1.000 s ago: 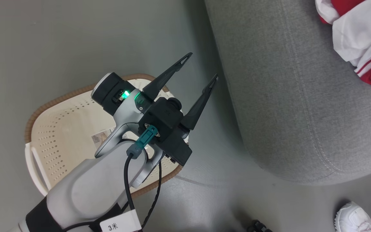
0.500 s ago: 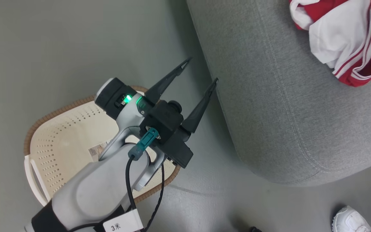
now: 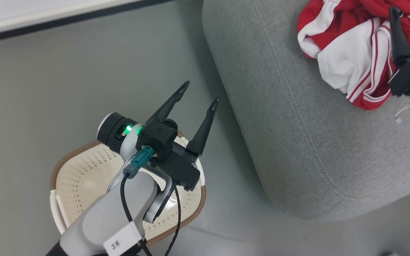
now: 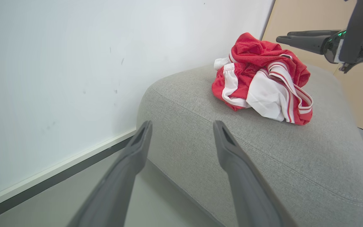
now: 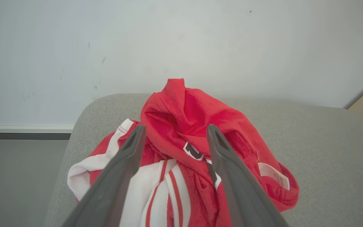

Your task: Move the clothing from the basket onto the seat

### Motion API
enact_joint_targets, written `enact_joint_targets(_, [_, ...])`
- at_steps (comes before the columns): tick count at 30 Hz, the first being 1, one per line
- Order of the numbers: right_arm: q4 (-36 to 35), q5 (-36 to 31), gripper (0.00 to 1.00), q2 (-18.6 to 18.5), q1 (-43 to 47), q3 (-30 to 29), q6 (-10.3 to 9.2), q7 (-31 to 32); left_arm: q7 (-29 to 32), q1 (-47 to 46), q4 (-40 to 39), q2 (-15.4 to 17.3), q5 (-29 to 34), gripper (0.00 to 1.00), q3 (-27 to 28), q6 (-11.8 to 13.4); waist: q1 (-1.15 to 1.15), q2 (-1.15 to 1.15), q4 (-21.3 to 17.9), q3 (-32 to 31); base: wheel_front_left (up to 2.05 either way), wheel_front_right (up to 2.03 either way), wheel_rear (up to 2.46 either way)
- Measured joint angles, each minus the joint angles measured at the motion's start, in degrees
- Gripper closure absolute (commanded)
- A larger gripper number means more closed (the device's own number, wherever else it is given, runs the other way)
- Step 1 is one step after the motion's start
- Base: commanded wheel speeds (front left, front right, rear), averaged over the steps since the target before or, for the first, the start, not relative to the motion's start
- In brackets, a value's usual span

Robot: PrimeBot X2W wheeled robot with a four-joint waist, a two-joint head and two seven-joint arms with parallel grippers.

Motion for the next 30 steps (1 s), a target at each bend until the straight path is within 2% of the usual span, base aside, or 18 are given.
enact_joint_targets(6, [-2.45, 0.02, 0.0, 0.98, 4.5, -0.32, 0.0, 0.0, -0.56, 2.33, 1.85, -0.85, -1.37, 0.0, 2.68, 0.05, 0.0, 0.0, 1.5, -4.27, 0.0, 0.0, 0.0])
enact_joint_targets(15, [-8.06, 0.09, 0.0, 2.77, 12.79, -1.01, -0.12, 0.0, -0.68, 9.03, 3.03, 0.36, -4.42, 0.0, 7.62, 0.48, -0.01, 0.0, 5.26, -10.52, 0.0, 0.0, 0.0])
enact_joint_targets(25, [-16.58, 1.1, 0.0, 4.49, 24.3, -2.16, -2.67, -0.01, -0.69, 20.8, -0.9, 3.08, -6.82, 0.0, 16.1, 0.55, 0.0, 0.0, 10.25, -17.42, 0.0, 0.0, 0.0])
enact_joint_targets(30, [-21.36, 1.03, 0.0, 5.13, 30.89, -2.46, -4.68, 0.0, -0.69, 27.02, -3.12, 3.08, -6.77, 0.0, 21.08, 0.55, 0.0, 0.0, 12.77, -20.46, 0.0, 0.0, 0.0])
